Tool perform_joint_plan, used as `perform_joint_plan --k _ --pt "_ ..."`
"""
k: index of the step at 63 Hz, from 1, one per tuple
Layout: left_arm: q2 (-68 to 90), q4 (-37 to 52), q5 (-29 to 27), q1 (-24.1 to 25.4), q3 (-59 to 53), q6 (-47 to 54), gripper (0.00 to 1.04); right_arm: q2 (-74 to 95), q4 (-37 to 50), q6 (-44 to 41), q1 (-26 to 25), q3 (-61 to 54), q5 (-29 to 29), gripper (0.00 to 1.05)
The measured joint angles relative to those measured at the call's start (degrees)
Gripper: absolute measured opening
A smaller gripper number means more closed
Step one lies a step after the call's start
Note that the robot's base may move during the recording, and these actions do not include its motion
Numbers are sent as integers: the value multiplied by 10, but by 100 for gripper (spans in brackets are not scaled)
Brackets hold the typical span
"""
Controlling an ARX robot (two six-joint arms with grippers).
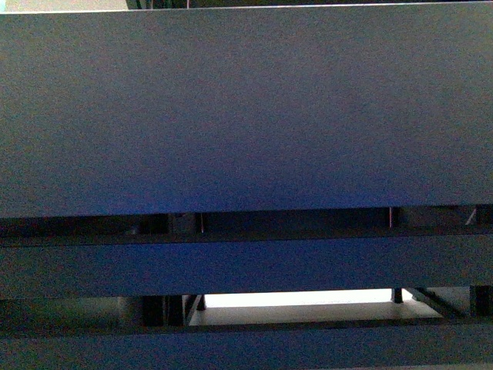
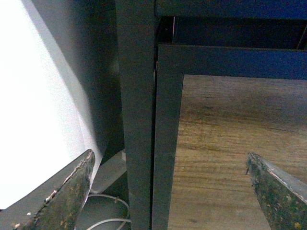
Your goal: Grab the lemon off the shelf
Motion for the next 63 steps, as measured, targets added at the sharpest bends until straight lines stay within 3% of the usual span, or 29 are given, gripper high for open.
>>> perform_joint_plan --k 63 --pt "0 0 0 0 0 0 97 0 0 0 0 0 -1 97"
